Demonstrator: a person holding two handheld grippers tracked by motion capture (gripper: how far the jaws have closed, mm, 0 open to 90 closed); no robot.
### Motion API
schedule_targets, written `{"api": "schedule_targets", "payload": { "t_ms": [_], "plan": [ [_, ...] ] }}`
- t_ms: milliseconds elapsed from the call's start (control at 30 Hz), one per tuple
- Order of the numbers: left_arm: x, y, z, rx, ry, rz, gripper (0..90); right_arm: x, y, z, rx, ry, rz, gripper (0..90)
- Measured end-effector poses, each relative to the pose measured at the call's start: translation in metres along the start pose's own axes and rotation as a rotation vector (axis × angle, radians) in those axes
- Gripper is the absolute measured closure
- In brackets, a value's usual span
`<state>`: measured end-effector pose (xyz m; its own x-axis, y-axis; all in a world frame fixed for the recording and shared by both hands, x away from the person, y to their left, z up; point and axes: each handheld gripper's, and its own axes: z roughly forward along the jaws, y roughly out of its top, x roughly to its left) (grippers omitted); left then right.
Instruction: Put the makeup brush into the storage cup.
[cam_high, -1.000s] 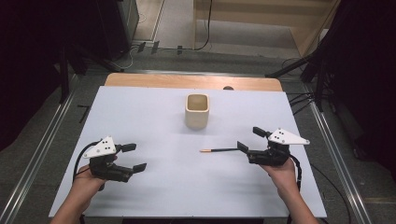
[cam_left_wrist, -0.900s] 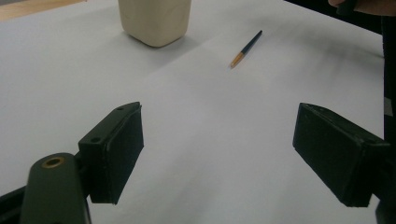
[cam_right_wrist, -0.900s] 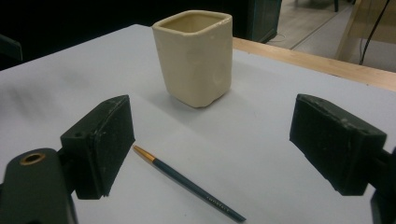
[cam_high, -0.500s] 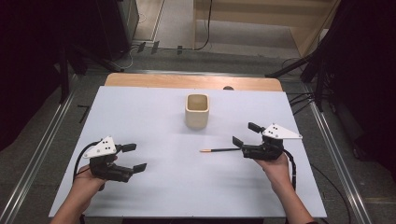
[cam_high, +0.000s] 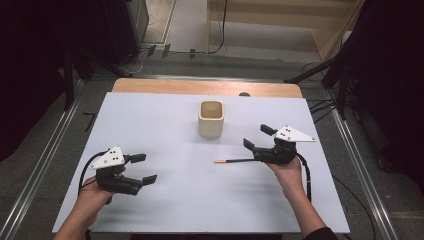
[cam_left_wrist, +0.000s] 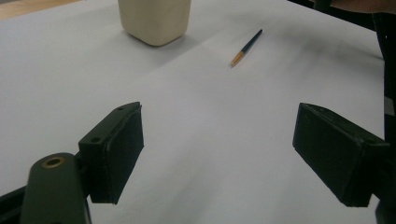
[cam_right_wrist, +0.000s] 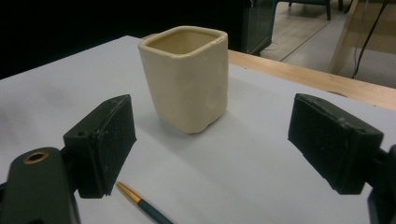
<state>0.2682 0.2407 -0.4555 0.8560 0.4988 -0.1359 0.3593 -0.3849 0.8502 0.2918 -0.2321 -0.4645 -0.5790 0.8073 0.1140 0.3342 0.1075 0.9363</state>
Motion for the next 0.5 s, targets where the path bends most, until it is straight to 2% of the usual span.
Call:
{"api": "schedule_targets", "payload": {
  "t_ms": [200, 500],
  "plan": [
    [0.0, 0.0, 0.0, 0.002, 0.0, -0.003, 16.8, 0.001, 0.005, 0.007, -0.001, -0.003, -0.013, 16.1],
    [0.001, -0.001, -0.001, -0.002, 0.001, -0.004, 16.8, 0.0, 0.01, 0.021, -0.025, 0.011, 0.013, 17.3]
  ]
}}
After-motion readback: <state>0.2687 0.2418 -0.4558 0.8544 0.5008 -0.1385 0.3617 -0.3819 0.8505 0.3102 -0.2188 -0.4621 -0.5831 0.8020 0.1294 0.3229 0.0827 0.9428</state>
